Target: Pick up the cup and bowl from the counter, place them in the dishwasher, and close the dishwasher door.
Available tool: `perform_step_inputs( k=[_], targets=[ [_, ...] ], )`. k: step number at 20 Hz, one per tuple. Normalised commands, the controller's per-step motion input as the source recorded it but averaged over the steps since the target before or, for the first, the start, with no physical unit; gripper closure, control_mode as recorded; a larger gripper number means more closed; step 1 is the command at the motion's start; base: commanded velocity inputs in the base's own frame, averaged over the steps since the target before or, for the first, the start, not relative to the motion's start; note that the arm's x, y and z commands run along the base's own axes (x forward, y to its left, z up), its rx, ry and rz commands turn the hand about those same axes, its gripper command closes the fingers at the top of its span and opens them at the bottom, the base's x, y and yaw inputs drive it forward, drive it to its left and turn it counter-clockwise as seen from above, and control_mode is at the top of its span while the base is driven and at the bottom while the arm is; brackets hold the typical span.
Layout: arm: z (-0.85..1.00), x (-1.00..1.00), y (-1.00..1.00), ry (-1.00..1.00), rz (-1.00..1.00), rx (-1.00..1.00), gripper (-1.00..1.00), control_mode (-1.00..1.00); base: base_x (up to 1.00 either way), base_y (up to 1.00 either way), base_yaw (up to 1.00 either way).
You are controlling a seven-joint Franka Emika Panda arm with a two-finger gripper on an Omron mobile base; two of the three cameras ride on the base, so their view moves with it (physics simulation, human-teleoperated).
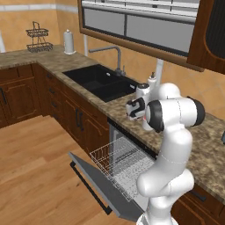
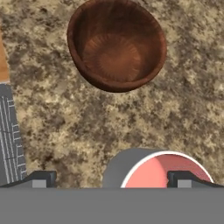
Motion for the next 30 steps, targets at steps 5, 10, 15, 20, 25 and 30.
perform_step_inputs(
  k=[5,10,15,20,25,30],
  targets=[
    [-0.23,0.0,-0.05,0.01,-0.06,0.0,-1.0,-1.0,0.0,0.0,0.0],
    [-0.31,0.02,-0.03,0.02,-0.03,0.0,-1.0,-1.0,0.0,0.0,0.0],
    [-0.35,0.18,0.0,0.09,0.0,0.0,-1.0,-1.0,0.0,0.0,0.0],
    [-0.23,0.02,0.08,0.09,0.0,0.0,1.0,-1.0,0.0,0.0,0.0],
    [-0.02,-0.15,0.0,0.01,0.0,0.0,1.0,-1.0,0.0,0.0,0.0],
    [0.0,-0.44,0.0,0.0,0.0,0.0,1.0,-1.0,0.0,0.0,0.0]
  ],
)
